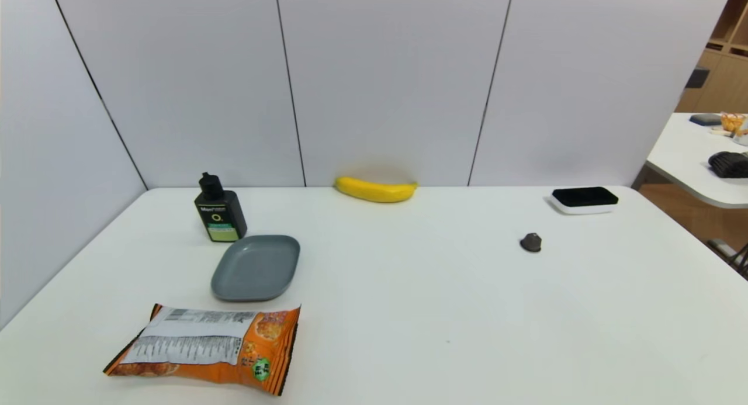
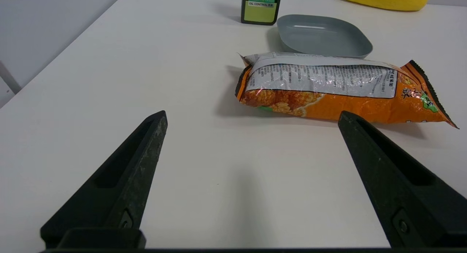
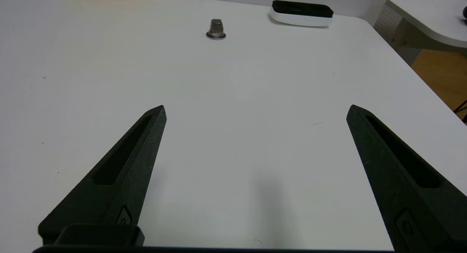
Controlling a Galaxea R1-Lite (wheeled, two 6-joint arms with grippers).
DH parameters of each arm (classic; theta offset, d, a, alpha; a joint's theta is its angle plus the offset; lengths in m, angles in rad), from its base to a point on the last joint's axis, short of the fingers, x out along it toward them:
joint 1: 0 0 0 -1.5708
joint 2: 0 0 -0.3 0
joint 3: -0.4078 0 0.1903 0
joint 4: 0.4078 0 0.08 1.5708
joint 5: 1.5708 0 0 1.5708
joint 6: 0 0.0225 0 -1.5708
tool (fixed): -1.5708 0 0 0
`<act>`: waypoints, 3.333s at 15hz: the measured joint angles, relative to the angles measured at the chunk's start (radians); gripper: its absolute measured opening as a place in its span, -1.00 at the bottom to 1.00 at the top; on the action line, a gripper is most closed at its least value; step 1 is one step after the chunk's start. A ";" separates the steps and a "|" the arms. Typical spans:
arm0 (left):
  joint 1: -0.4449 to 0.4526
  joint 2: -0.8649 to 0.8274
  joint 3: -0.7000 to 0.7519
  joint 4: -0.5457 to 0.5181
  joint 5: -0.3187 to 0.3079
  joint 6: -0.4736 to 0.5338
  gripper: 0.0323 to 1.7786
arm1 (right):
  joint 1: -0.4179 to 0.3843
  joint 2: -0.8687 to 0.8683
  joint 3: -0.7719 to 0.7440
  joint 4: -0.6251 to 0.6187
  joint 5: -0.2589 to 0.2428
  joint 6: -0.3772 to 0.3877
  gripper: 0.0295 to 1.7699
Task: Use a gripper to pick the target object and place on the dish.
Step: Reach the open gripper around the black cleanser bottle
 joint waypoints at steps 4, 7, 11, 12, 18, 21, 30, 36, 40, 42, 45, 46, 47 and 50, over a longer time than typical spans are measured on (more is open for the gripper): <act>0.000 0.000 0.000 0.000 0.000 0.000 0.90 | 0.000 0.000 0.000 0.000 0.000 0.000 0.93; 0.000 0.000 0.000 0.000 0.000 0.000 0.90 | 0.000 0.000 0.000 0.000 0.000 0.000 0.93; 0.000 0.000 0.000 0.000 0.000 0.000 0.90 | 0.000 0.000 0.000 0.000 0.000 0.000 0.93; 0.000 0.000 0.000 0.000 0.000 0.000 0.90 | 0.000 0.000 0.000 0.000 0.000 0.000 0.93; 0.003 0.050 -0.036 0.014 0.001 0.018 0.90 | 0.000 0.000 0.000 0.000 0.000 0.000 0.93; 0.004 0.177 -0.154 0.048 0.001 0.076 0.90 | 0.000 0.000 0.000 0.000 0.001 0.000 0.93; -0.091 0.828 -0.596 0.072 0.000 0.186 0.90 | 0.000 0.000 0.000 -0.001 0.000 0.004 0.93; -0.131 1.174 -0.561 -0.264 0.000 0.144 0.90 | 0.000 0.000 0.000 0.003 0.000 0.020 0.93; -0.133 1.373 -0.417 -0.665 0.000 0.113 0.90 | 0.000 0.000 0.000 0.003 0.000 0.020 0.93; -0.133 1.478 -0.374 -0.870 0.000 0.107 0.90 | 0.000 0.000 0.000 0.003 0.000 0.020 0.93; -0.132 1.605 -0.355 -1.102 0.000 0.101 0.90 | 0.000 0.000 0.000 0.003 0.000 0.020 0.93; -0.129 1.639 -0.354 -1.154 0.000 0.099 0.90 | 0.000 0.000 0.000 0.003 0.000 0.020 0.93; -0.124 1.670 -0.354 -1.195 0.000 0.098 0.90 | 0.000 0.000 0.000 0.003 0.000 0.020 0.93; -0.108 1.758 -0.359 -1.300 -0.001 0.097 0.90 | 0.000 0.000 0.000 0.003 0.000 0.020 0.93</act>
